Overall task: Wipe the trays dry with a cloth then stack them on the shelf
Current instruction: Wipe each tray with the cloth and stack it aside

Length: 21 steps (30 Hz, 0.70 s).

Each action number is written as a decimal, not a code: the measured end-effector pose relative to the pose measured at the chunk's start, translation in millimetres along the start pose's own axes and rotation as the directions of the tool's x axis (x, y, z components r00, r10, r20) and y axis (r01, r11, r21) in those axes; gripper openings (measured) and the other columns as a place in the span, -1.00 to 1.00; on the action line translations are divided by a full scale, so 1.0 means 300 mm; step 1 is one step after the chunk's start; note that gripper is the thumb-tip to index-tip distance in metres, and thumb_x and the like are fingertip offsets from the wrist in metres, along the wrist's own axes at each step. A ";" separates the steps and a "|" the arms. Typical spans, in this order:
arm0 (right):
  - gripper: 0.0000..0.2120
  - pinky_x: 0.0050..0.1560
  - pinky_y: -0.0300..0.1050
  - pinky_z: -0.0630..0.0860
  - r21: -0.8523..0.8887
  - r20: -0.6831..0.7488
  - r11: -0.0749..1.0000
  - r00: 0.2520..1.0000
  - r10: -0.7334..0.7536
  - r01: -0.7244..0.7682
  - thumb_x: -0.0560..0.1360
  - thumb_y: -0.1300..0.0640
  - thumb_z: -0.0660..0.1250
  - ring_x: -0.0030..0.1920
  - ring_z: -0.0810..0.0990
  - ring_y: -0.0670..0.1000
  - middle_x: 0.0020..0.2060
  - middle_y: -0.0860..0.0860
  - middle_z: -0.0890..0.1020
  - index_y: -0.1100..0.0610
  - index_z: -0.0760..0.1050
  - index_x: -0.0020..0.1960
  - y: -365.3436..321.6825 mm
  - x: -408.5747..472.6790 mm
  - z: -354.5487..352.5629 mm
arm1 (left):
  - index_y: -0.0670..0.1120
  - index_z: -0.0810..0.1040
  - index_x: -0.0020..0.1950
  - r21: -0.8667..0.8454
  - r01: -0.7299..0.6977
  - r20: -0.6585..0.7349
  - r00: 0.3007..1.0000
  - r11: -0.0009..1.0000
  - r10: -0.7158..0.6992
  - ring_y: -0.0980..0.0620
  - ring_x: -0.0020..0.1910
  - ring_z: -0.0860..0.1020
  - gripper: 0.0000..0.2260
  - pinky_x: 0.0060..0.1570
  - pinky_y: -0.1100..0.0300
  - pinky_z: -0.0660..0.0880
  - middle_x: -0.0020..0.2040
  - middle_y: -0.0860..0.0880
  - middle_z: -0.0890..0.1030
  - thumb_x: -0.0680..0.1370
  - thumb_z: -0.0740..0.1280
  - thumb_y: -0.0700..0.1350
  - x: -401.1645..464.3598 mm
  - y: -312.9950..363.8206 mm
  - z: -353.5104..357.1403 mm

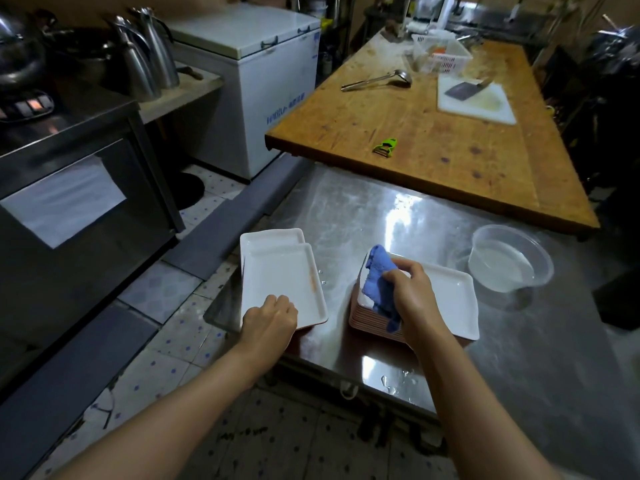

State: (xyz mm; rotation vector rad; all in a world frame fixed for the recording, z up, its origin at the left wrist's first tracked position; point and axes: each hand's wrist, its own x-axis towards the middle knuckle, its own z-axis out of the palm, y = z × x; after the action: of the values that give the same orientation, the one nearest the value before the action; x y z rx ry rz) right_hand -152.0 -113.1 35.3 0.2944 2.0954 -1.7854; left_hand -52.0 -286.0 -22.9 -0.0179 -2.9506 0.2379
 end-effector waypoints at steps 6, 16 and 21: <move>-0.77 -0.47 -0.21 0.30 0.005 0.008 1.000 1.000 0.022 -0.022 0.46 0.24 0.18 -0.58 0.52 0.07 -0.22 0.16 0.56 0.03 0.40 0.09 0.007 0.019 -0.007 | -0.14 0.53 -0.51 -0.011 0.018 0.067 0.998 1.000 -0.018 0.01 -0.52 0.49 -0.62 -0.66 0.37 0.26 -0.50 -0.05 0.48 -0.14 0.65 -0.17 0.006 -0.021 0.041; -0.77 -0.53 -0.24 0.33 0.031 0.003 0.999 1.000 0.029 -0.029 0.47 0.25 0.18 -0.54 0.49 0.09 -0.26 0.15 0.55 0.03 0.40 0.08 0.013 0.029 0.000 | -0.15 0.60 -0.21 -0.040 0.076 0.194 0.979 0.996 -0.067 -0.04 -0.28 0.56 -0.45 -0.57 0.24 0.35 -0.26 -0.07 0.57 0.10 0.56 0.27 0.030 -0.073 0.086; -0.75 -0.59 -0.29 0.25 0.030 -0.005 0.998 0.999 0.048 -0.048 0.48 0.23 0.16 -0.55 0.50 0.09 -0.20 0.20 0.56 0.03 0.36 0.13 0.024 0.038 -0.010 | -0.10 0.39 0.28 -0.041 0.149 0.242 0.961 0.988 -0.135 -0.06 0.13 0.39 -0.36 -0.23 0.11 0.29 0.16 -0.05 0.43 0.45 0.14 0.38 0.049 -0.081 0.153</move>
State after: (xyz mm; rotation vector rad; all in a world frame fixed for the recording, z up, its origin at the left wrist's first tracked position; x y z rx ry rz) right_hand -160.1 -110.0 24.7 0.3557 2.0492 -1.7915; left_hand -74.6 -316.8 -60.8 0.2303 -3.1783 0.1415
